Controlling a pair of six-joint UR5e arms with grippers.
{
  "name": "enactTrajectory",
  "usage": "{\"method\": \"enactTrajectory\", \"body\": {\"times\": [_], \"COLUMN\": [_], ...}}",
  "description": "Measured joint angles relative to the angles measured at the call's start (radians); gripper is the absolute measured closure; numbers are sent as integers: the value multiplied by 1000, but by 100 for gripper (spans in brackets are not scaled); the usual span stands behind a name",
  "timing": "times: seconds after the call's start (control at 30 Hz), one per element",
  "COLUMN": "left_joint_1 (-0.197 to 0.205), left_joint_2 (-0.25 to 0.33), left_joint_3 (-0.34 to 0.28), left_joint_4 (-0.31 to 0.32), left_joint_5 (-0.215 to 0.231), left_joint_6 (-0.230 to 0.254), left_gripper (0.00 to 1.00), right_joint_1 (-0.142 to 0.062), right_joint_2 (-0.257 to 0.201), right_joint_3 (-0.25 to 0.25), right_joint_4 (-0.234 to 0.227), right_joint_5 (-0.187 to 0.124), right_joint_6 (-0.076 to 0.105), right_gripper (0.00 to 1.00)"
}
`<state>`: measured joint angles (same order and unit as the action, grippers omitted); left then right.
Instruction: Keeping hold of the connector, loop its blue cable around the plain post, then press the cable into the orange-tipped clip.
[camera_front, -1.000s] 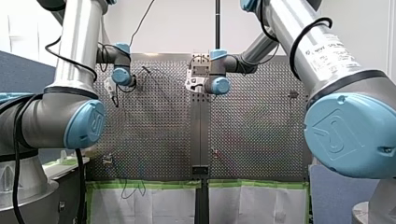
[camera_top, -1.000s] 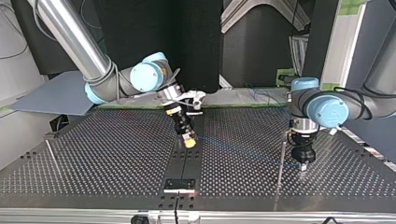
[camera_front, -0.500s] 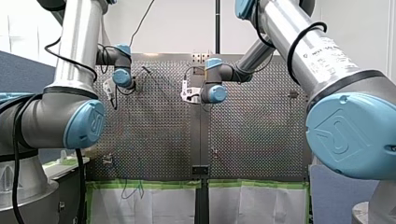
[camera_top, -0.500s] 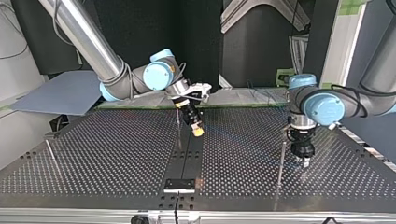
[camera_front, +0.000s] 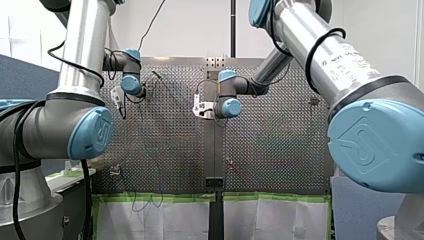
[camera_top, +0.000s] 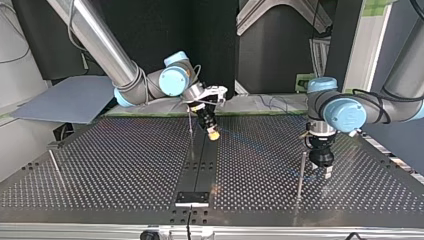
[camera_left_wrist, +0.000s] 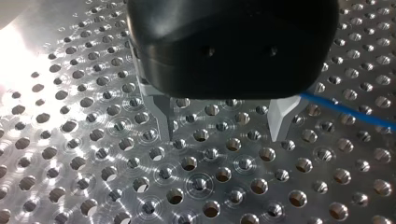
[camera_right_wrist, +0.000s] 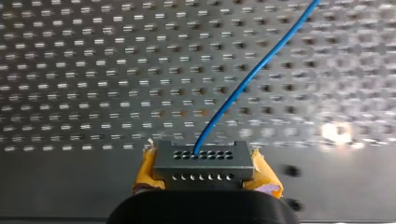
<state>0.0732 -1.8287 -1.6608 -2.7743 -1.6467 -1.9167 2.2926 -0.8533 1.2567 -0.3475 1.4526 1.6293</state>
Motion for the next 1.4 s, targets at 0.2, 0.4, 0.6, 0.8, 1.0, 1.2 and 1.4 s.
{"method": "enactTrajectory", "body": {"times": [0.2,0.4,0.6,0.8,1.0,1.2,1.4], "left_joint_1": [0,0,-1,-1,-1,-1,-1], "left_joint_2": [0,0,0,0,0,0,0], "left_joint_3": [0,0,0,0,0,0,0], "left_joint_4": [1,2,2,2,2,2,2], "left_joint_5": [0,0,0,0,0,0,-2], "left_joint_6": [-1,-2,-6,-7,-7,-7,-7], "left_gripper": [0,0,0,0,0,0,0], "right_joint_1": [6,14,21,32,37,38,28], "right_joint_2": [49,110,159,218,273,331,359], "right_joint_3": [0,13,34,37,37,47,96], "right_joint_4": [8,3,-12,-15,-25,-42,-94], "right_joint_5": [22,78,108,151,175,218,242], "right_joint_6": [-17,-37,-44,-55,-62,-71,-58], "right_gripper": [100,100,100,100,100,100,100]}}
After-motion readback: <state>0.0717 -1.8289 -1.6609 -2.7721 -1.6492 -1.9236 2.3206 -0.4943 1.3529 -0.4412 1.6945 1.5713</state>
